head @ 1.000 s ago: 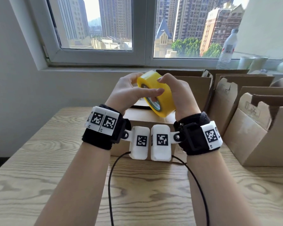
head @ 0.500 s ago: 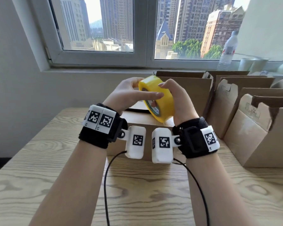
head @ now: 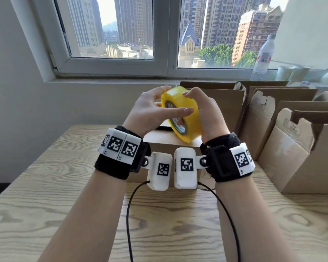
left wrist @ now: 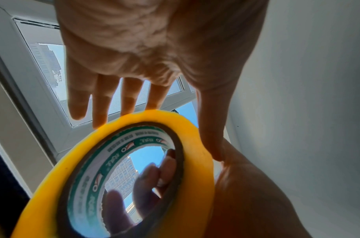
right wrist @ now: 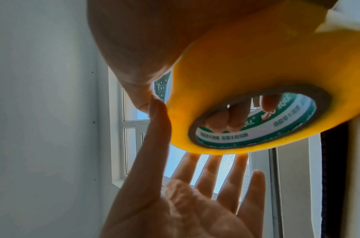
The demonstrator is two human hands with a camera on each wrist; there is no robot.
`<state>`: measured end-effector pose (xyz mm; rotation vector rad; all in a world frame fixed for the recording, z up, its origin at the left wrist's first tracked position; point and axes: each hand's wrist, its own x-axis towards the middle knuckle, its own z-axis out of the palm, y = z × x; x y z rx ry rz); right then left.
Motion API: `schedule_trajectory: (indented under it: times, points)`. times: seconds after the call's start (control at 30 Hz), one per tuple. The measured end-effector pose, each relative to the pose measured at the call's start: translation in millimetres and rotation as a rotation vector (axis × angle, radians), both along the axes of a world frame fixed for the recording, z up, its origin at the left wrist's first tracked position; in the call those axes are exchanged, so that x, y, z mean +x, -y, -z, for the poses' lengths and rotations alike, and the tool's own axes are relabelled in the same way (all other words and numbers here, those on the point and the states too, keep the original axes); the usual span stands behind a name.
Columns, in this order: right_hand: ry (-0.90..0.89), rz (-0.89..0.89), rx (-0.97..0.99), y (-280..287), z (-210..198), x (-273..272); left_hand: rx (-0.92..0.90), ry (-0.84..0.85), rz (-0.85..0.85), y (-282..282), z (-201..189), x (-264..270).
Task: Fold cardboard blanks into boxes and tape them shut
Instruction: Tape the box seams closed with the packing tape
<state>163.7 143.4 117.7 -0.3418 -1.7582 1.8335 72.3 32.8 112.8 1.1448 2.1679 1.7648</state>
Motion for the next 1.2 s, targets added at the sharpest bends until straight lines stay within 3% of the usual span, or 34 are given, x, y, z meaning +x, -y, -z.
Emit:
schedule_trajectory:
  times: [0.13,0.33,0.73,0.97,1.2]
  points:
    - [-0.031,-0.010,-0.028,0,1,2,0.020,0.026,0.017,1,1,2]
    - [-0.041,0.017,0.036,4,6,1,0.122,0.340,0.026,2,-3,-2]
    - [-0.040,-0.043,0.037,4,8,9,0.200,0.386,-0.014,0,-2,0]
    - [-0.034,-0.065,0.019,4,8,11,0.137,0.349,-0.055,-5,-9,7]
    - [-0.058,-0.082,0.003,3,13,10,0.246,0.434,0.129,5,0,6]
